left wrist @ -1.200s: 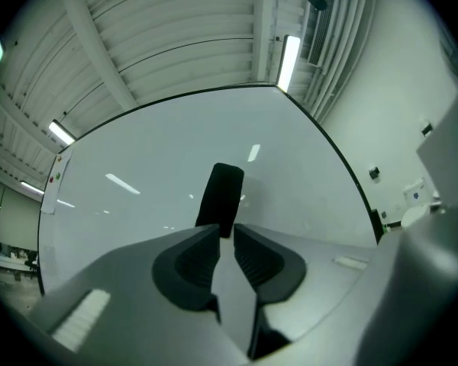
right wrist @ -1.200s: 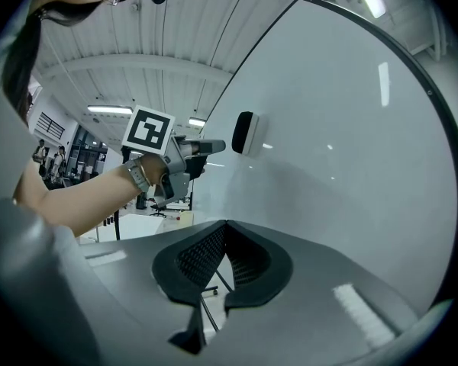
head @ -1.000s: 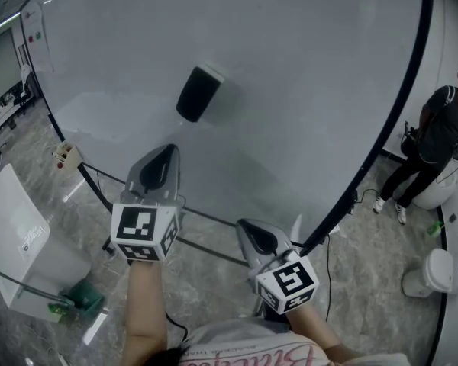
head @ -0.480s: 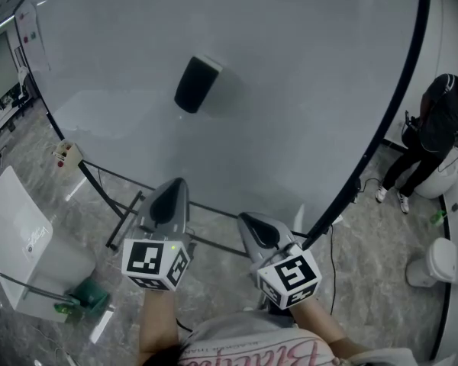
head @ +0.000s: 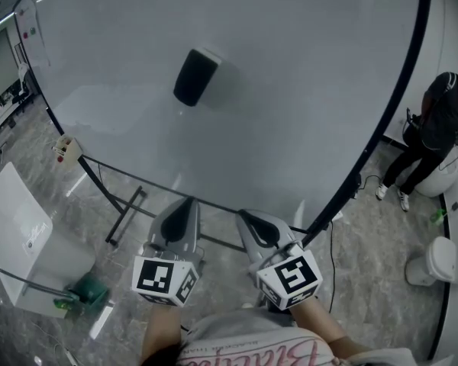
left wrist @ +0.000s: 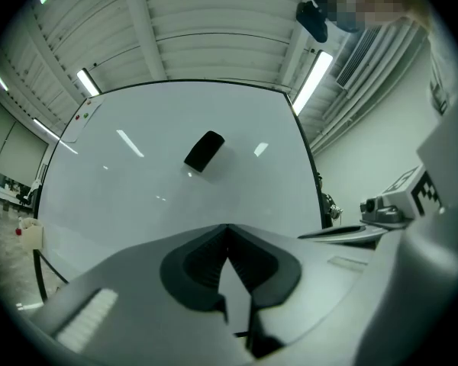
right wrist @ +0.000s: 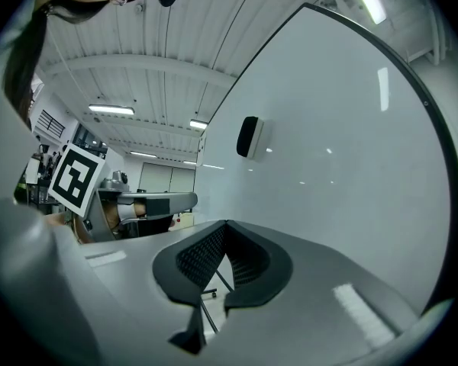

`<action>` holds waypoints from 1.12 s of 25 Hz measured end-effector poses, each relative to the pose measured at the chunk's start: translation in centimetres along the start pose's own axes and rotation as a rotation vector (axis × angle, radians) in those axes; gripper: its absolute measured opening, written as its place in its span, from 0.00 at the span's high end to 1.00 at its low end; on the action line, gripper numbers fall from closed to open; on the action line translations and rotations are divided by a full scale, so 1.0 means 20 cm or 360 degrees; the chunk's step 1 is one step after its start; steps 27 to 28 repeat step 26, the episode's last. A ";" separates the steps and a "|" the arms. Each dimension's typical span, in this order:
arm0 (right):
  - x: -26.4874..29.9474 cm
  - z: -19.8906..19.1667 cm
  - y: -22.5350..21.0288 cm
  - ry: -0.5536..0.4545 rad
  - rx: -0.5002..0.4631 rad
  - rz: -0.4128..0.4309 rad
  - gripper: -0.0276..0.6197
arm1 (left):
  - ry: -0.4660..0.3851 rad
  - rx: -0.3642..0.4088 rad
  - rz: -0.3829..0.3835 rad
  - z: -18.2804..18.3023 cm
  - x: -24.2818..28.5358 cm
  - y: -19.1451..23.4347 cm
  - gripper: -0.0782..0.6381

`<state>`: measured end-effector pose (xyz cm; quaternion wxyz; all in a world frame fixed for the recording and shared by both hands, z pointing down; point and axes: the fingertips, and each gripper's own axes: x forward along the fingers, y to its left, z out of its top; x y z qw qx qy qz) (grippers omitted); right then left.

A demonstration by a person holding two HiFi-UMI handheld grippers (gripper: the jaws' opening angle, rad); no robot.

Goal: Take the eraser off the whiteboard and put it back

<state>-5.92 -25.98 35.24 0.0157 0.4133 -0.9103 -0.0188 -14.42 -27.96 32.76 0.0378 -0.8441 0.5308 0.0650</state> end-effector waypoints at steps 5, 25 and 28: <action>0.00 0.01 0.01 -0.0020 0.0012 0.0010 0.96 | 0.0033 -0.0011 -0.0049 -0.07 -0.01 -0.09 0.89; 0.02 0.05 0.01 -0.0051 -0.0036 0.0011 0.96 | 0.0027 -0.0064 -0.0030 -0.08 -0.01 -0.09 0.89; 0.02 0.05 0.01 -0.0052 -0.0037 0.0012 0.96 | 0.0027 -0.0064 -0.0032 -0.08 0.00 -0.09 0.89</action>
